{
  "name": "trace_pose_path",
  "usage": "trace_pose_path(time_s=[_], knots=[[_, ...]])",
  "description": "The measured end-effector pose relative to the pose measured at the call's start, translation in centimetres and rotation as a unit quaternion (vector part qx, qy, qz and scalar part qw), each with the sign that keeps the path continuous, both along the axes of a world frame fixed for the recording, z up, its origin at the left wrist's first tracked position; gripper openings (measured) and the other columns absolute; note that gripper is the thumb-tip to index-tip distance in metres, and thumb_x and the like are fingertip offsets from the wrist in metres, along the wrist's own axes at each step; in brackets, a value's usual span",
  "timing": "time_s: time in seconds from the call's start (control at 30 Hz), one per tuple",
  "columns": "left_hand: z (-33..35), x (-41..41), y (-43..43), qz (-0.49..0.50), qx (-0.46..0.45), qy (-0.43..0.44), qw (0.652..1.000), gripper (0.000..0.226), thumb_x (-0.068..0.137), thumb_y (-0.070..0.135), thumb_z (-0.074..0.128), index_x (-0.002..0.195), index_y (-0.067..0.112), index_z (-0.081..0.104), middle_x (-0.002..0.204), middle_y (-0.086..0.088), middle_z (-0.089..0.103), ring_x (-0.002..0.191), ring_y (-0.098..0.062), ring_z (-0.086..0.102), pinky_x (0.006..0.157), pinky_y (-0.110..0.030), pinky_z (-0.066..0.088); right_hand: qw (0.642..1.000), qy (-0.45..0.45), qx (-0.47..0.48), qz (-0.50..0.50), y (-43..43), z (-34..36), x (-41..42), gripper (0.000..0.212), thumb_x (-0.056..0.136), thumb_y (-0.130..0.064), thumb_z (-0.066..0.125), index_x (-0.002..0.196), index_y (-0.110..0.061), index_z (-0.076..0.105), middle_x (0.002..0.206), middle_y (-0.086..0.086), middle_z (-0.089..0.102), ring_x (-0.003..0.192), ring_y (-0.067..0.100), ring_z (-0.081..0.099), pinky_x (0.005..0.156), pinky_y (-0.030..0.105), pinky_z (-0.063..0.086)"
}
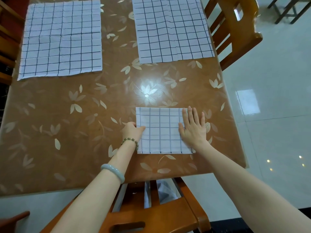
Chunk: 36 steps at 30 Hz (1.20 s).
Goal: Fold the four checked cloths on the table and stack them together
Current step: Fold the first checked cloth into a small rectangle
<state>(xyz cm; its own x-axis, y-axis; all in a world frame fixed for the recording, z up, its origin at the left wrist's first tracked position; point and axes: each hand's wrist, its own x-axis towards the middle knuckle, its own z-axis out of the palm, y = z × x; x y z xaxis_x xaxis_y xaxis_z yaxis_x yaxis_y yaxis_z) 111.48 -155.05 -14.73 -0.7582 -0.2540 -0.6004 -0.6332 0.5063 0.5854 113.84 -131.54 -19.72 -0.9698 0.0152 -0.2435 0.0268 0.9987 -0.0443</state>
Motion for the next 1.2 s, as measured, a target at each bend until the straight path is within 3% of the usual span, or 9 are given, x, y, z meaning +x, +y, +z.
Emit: trace_pose_path(time_s=[0.13,0.23,0.37,0.47,0.67,0.77,0.87,1.03,1.2], knots=[[0.0,0.5,-0.5,-0.014,0.021,0.011,1.0,0.018,0.088,0.019,0.065,0.101,0.007,0.068,0.098,-0.005,0.07,0.078,-0.016,0.061,0.054,-0.017,0.041,1.0,-0.021,-0.012,0.002,0.2,0.5,-0.3,0.069,0.091,-0.05,0.001,0.152,-0.019,-0.005,0.161,0.008,-0.005,0.147,0.025,-0.011,0.116,0.047,-0.015],[0.1,0.6,-1.8,-0.052,0.021,-0.004,0.998,0.017,0.086,0.02,0.067,0.098,0.007,0.069,0.094,-0.004,0.07,0.082,-0.02,0.066,0.059,-0.022,0.048,0.997,-0.001,-0.069,-0.03,-0.4,1.7,-0.5,0.069,0.096,-0.047,0.028,0.153,-0.019,0.002,0.161,0.011,-0.005,0.147,0.027,-0.01,0.115,0.046,-0.013],[1.2,0.7,-4.5,-0.152,0.026,0.001,0.988,0.009,0.086,0.02,0.066,0.092,0.013,0.068,0.091,-0.001,0.07,0.083,-0.016,0.065,0.062,-0.024,0.048,0.959,0.005,-0.277,-0.054,-2.3,4.3,-2.4,0.061,0.087,-0.024,0.062,0.143,-0.018,0.039,0.15,0.012,0.031,0.142,0.027,0.019,0.119,0.043,0.01],[2.7,0.4,-6.6,-0.219,0.056,0.019,0.974,0.008,0.085,0.018,0.066,0.093,0.02,0.067,0.092,0.005,0.069,0.084,-0.011,0.064,0.065,-0.021,0.046,0.918,-0.094,-0.385,-0.032,-4.4,6.2,-4.2,0.063,0.079,-0.014,0.069,0.137,-0.019,0.046,0.125,0.006,0.045,0.116,0.019,0.044,0.103,0.03,0.036],[3.5,-1.3,-10.1,-0.309,0.041,0.012,0.95,0.019,0.082,0.023,0.068,0.088,0.006,0.064,0.084,-0.012,0.064,0.078,-0.023,0.06,0.074,-0.033,0.045,0.854,-0.314,-0.414,0.021,-8.7,7.3,-6.3,0.039,0.078,-0.013,0.073,0.117,-0.012,0.065,0.112,0.004,0.067,0.101,0.016,0.062,0.092,0.028,0.049],[4.1,-2.5,-10.9,-0.301,0.037,0.0,0.953,0.025,0.084,0.03,0.068,0.079,0.007,0.059,0.072,-0.005,0.057,0.069,-0.017,0.053,0.068,-0.031,0.041,0.85,-0.326,-0.413,0.004,-9.0,7.0,-6.5,0.019,0.081,-0.012,0.071,0.099,-0.009,0.072,0.102,0.003,0.071,0.096,0.016,0.065,0.088,0.026,0.05],[4.6,-3.2,-11.7,-0.259,0.052,-0.023,0.964,0.037,0.08,0.056,0.064,0.098,0.024,0.065,0.094,0.009,0.066,0.086,-0.006,0.061,0.071,-0.021,0.045,0.837,-0.303,-0.45,-0.075,-8.3,6.5,-6.3,0.019,0.079,-0.017,0.074,0.096,-0.008,0.073,0.1,0.005,0.072,0.096,0.018,0.067,0.089,0.031,0.052],[1.8,-0.8,-13.7,-0.044,0.299,-0.125,0.945,0.098,0.032,0.054,0.093,0.115,0.013,0.06,0.108,-0.011,0.071,0.099,-0.021,0.069,0.077,-0.026,0.055,0.802,-0.256,-0.51,-0.176,-6.6,6.6,-5.9,0.019,0.081,-0.013,0.073,0.098,-0.004,0.072,0.1,0.009,0.072,0.088,0.019,0.07,0.071,0.026,0.056],[1.3,-0.2,-12.4,-0.061,0.261,-0.127,0.955,0.03,0.078,0.015,0.077,0.105,0.004,0.068,0.103,-0.016,0.072,0.099,-0.025,0.069,0.083,-0.032,0.057,0.779,-0.254,-0.53,-0.218,-6.4,6.6,-5.5,0.016,0.082,-0.009,0.072,0.097,-0.004,0.072,0.092,0.007,0.072,0.072,0.013,0.07,0.052,0.016,0.049]])
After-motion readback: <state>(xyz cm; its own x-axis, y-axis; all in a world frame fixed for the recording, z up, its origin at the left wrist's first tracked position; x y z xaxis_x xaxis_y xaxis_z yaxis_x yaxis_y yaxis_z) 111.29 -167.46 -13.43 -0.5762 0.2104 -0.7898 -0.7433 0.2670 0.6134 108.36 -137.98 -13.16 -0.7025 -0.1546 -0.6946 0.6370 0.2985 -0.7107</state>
